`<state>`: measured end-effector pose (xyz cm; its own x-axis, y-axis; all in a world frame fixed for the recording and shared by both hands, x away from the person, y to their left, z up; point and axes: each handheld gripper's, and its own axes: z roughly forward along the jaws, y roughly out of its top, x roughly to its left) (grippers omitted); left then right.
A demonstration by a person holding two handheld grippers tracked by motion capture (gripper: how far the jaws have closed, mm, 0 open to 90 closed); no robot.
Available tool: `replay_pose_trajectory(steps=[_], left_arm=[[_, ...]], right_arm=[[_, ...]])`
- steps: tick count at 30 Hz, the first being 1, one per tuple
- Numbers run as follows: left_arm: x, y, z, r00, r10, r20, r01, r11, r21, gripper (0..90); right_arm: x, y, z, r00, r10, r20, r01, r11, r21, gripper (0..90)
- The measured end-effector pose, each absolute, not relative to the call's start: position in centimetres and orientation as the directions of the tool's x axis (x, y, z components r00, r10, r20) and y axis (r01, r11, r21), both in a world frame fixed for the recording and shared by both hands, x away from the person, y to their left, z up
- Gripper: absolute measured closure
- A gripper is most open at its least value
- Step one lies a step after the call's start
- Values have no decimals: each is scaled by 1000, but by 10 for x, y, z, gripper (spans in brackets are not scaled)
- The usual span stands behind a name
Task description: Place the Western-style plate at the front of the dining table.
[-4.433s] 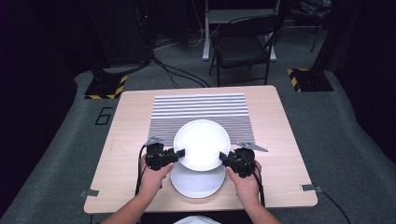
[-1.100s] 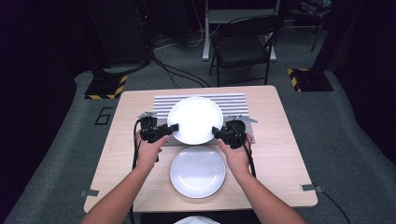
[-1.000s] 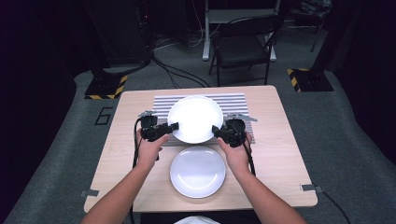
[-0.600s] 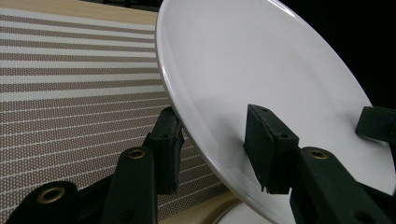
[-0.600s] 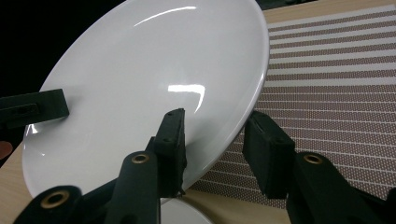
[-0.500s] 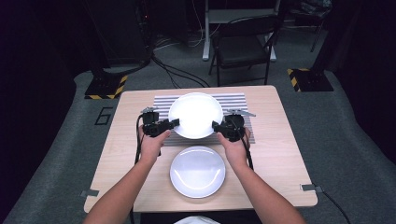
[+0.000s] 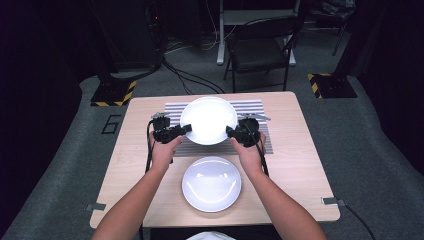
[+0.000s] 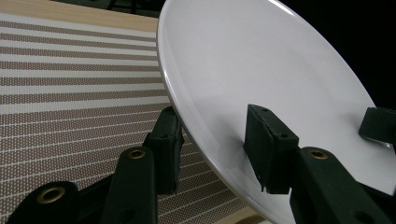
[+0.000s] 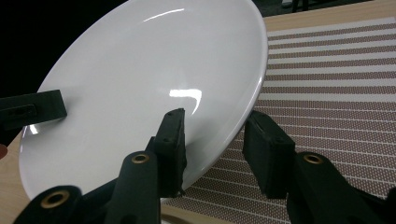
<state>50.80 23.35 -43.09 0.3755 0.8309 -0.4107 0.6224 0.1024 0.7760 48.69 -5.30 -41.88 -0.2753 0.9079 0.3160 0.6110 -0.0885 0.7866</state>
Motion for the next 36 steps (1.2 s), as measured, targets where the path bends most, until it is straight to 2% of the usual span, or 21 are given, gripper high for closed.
replay_pose_trajectory(steps=[36], left_arm=[[538,230,-429,349,832,-430,635,127,762,594]], right_arm=[[519,-54,-420,-249,916,316,607,-107,788,589]])
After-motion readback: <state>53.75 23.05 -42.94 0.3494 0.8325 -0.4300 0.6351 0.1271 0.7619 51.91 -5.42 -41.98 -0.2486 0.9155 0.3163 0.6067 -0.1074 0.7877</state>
